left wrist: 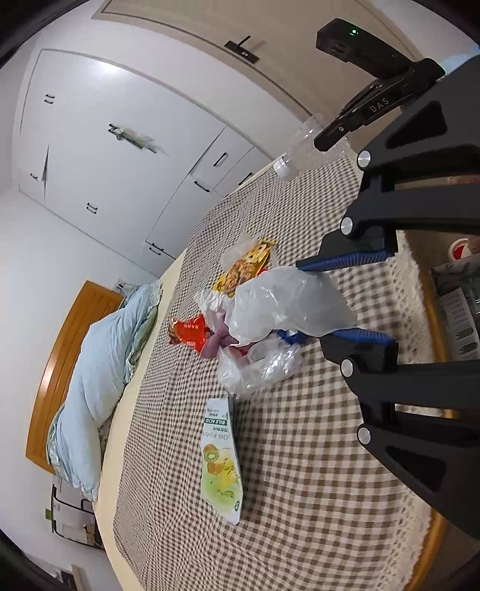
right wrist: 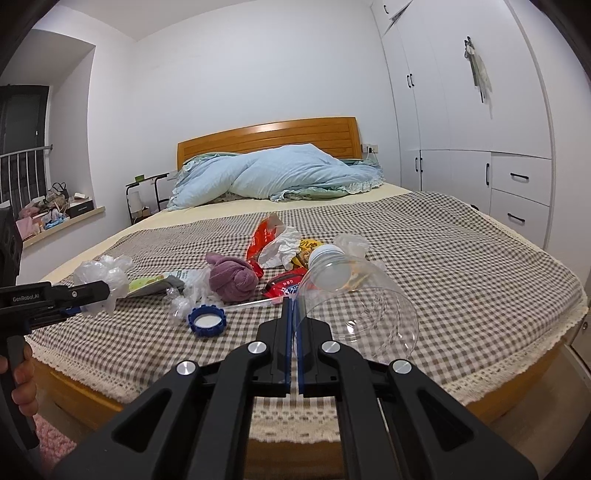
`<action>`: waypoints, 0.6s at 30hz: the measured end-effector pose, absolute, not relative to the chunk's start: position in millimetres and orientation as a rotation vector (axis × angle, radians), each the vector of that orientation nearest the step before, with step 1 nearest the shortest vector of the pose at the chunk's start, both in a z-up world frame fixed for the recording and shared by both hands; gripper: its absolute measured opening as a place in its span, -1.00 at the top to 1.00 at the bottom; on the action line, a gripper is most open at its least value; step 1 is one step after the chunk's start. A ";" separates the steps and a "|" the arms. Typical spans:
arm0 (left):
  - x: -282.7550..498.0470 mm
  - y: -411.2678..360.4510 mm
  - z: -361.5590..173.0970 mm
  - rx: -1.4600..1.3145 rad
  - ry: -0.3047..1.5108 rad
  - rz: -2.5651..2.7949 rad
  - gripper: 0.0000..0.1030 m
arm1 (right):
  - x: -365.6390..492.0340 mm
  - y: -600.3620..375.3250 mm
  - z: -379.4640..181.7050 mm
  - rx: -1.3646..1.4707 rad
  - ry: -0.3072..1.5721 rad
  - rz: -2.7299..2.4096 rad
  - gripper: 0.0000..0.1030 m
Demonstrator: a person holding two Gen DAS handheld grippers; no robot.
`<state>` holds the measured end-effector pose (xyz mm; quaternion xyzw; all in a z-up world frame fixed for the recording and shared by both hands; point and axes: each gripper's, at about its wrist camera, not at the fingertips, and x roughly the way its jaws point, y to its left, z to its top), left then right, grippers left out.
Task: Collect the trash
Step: 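Carry both held items down beside the bed toward the trash bag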
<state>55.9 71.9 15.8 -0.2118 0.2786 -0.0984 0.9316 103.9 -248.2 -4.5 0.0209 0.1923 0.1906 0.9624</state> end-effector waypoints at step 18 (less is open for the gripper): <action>3.4 41.2 27.3 -0.375 0.586 -0.224 0.50 | 51.6 -262.5 1.1 0.023 0.399 0.406 0.96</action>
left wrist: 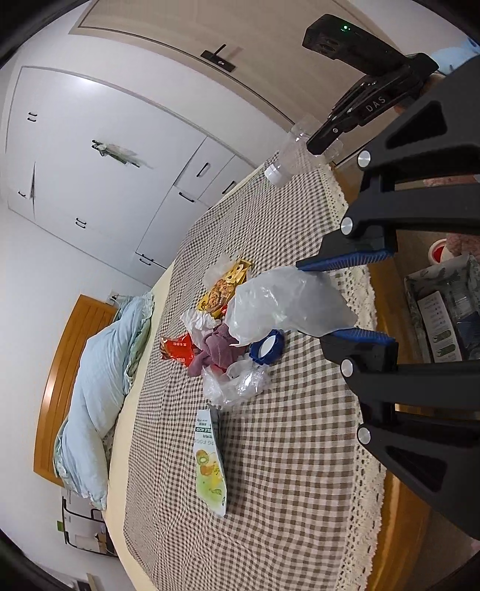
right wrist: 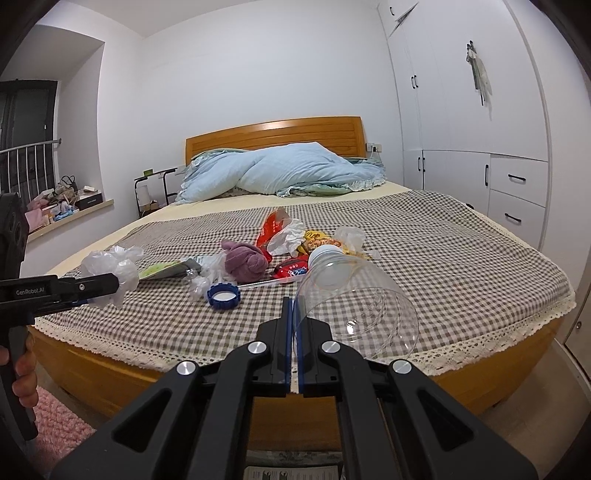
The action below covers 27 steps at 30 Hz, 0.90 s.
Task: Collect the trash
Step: 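Carry both held items down beside the bed toward the trash bag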
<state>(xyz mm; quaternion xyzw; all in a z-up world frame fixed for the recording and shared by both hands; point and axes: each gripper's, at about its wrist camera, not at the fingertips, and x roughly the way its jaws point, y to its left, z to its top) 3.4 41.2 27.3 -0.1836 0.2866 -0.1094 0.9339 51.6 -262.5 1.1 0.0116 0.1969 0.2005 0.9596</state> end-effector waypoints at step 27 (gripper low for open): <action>-38.6 22.0 8.8 -0.356 0.651 -0.260 0.50 | 13.2 -268.2 -6.6 -0.030 0.436 0.409 0.96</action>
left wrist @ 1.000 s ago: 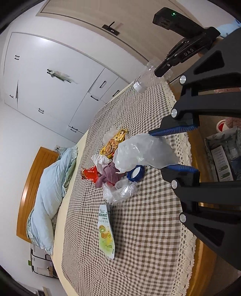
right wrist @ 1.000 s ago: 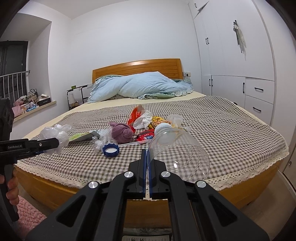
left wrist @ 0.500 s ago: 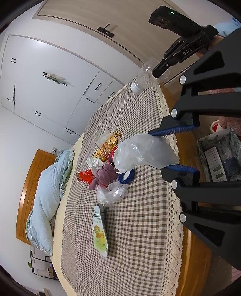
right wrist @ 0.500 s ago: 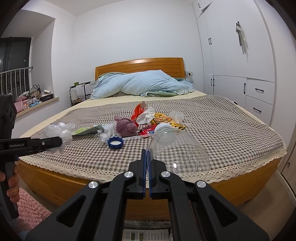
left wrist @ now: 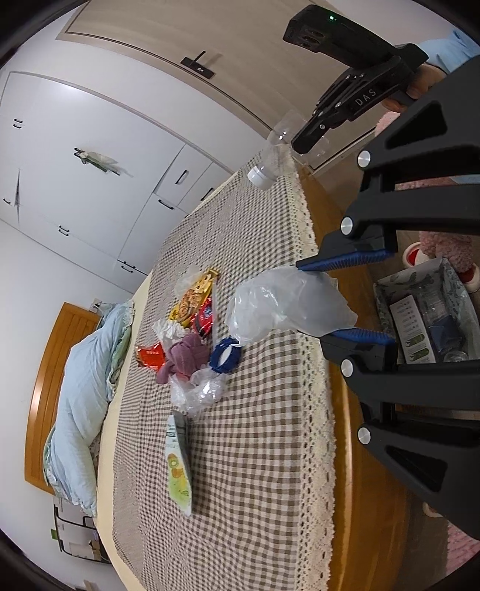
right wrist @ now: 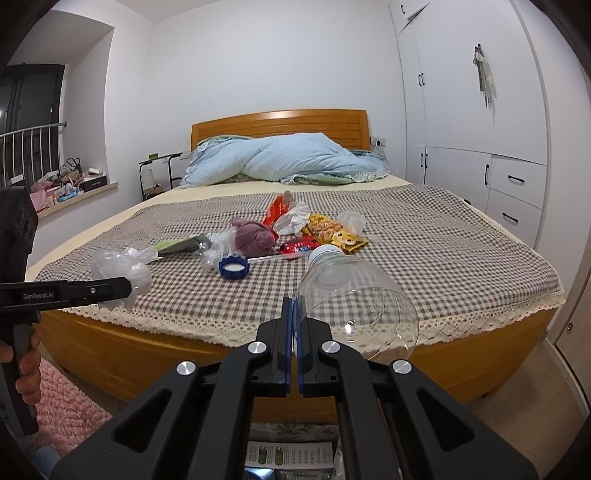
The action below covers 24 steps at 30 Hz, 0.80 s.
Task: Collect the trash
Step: 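Carry both held items down beside the bed toward the trash bag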
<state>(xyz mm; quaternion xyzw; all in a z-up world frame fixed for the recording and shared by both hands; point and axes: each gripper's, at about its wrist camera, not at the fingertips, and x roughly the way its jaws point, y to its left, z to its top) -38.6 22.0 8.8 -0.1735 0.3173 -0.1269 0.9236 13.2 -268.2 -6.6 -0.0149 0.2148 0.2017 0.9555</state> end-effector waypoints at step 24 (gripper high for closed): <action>-55.5 4.5 -58.0 -0.336 0.813 -0.293 0.50 | -17.4 -265.9 -54.3 -0.079 0.655 0.427 0.96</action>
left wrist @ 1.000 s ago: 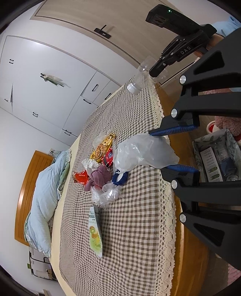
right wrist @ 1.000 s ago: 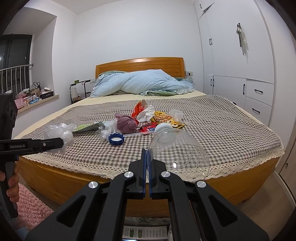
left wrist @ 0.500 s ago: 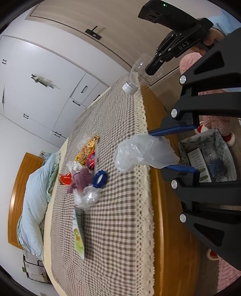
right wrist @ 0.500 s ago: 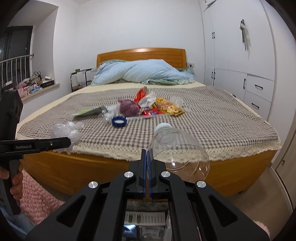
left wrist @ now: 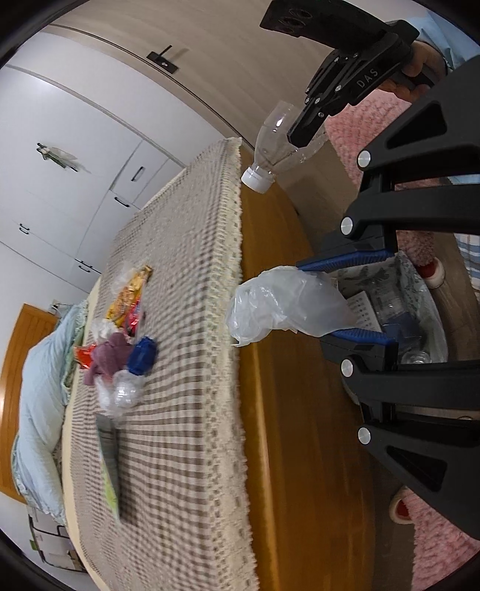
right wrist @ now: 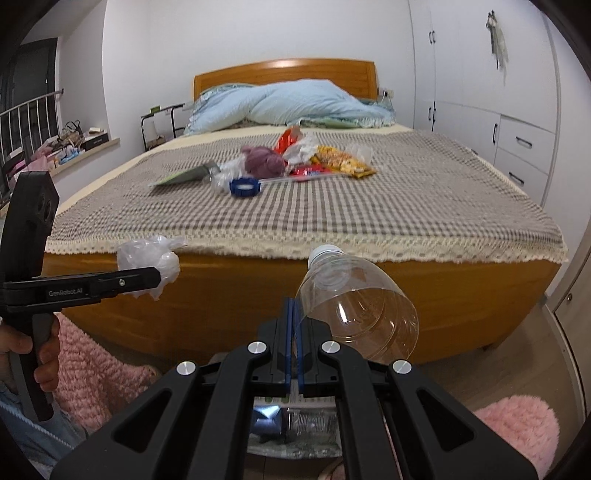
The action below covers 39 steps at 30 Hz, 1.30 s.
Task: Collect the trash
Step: 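Carry both held items down beside the bed toward the trash bag, then lower the plastic bag and clear bottle into the trash bag opening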
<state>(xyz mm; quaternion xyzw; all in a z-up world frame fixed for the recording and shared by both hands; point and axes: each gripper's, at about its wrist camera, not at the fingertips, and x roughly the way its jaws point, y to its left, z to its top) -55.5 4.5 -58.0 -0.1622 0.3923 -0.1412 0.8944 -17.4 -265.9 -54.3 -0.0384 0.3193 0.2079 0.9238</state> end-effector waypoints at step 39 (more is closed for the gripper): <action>-30.0 4.9 -168.3 -0.324 1.110 -0.241 0.50 | 4.9 -244.3 -150.9 -0.181 1.047 0.425 0.96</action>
